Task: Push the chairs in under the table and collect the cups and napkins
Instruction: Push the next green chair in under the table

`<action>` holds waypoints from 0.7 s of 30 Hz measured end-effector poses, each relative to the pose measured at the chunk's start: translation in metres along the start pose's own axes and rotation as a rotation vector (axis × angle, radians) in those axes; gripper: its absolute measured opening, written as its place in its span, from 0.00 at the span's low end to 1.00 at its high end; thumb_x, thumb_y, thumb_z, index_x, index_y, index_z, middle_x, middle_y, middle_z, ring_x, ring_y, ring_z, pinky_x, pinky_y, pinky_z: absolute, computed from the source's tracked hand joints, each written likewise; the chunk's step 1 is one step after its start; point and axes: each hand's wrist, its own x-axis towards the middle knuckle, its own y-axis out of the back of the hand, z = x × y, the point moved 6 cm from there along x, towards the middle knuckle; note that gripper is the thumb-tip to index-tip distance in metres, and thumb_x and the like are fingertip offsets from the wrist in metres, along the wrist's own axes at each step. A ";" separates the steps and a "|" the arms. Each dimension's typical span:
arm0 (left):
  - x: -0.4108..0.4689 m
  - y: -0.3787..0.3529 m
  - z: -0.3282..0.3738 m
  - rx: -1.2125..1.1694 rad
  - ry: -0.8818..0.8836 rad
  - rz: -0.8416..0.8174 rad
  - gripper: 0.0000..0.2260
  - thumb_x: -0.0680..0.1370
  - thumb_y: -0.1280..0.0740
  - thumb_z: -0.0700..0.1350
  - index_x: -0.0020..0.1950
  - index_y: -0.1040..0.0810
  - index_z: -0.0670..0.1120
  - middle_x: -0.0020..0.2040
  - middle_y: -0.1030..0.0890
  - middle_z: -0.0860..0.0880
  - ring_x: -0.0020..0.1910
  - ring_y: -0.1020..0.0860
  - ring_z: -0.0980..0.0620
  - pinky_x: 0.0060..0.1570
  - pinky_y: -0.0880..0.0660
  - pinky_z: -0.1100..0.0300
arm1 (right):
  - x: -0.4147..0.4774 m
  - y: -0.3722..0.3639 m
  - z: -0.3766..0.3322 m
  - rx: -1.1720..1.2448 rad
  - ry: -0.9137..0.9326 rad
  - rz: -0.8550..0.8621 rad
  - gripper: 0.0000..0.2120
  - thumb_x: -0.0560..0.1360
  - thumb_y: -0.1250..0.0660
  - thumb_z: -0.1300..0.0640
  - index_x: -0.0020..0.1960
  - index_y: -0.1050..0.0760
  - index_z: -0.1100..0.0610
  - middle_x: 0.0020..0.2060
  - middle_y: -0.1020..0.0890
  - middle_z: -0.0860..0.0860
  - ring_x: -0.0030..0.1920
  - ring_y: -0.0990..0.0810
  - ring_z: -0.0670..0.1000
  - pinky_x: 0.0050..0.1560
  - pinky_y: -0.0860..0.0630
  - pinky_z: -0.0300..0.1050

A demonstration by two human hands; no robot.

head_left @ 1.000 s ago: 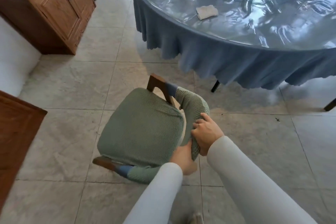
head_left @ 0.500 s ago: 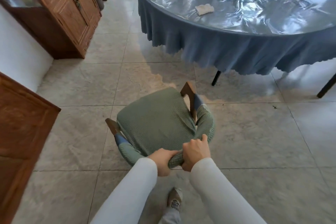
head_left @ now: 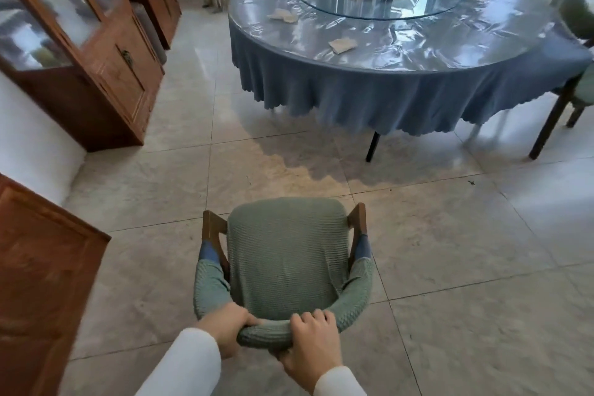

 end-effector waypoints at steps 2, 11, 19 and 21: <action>-0.015 0.000 -0.031 0.058 0.044 0.097 0.35 0.75 0.38 0.33 0.70 0.28 0.70 0.63 0.18 0.56 0.65 0.23 0.50 0.73 0.33 0.47 | -0.005 -0.009 -0.016 0.021 -0.043 0.067 0.26 0.71 0.38 0.34 0.62 0.28 0.49 0.59 0.22 0.48 0.64 0.29 0.56 0.75 0.49 0.66; -0.027 -0.019 -0.082 -0.112 0.251 0.375 0.19 0.75 0.40 0.38 0.60 0.21 0.57 0.61 0.24 0.52 0.71 0.31 0.49 0.70 0.36 0.36 | 0.007 -0.015 -0.036 0.157 -0.310 -0.027 0.26 0.69 0.28 0.37 0.63 0.25 0.47 0.63 0.27 0.47 0.70 0.39 0.56 0.68 0.31 0.63; 0.011 0.034 -0.115 -0.003 0.233 0.437 0.21 0.73 0.35 0.38 0.62 0.20 0.56 0.59 0.22 0.51 0.70 0.31 0.48 0.71 0.37 0.38 | 0.065 0.003 -0.049 0.136 -0.305 0.055 0.22 0.71 0.28 0.38 0.60 0.24 0.48 0.59 0.24 0.46 0.64 0.36 0.56 0.60 0.26 0.56; 0.023 0.051 -0.123 -0.004 0.220 0.445 0.21 0.73 0.34 0.38 0.62 0.19 0.56 0.58 0.22 0.51 0.69 0.31 0.49 0.71 0.37 0.38 | 0.084 0.012 -0.049 0.133 -0.294 0.032 0.25 0.70 0.29 0.36 0.62 0.24 0.48 0.59 0.25 0.46 0.64 0.36 0.57 0.63 0.28 0.57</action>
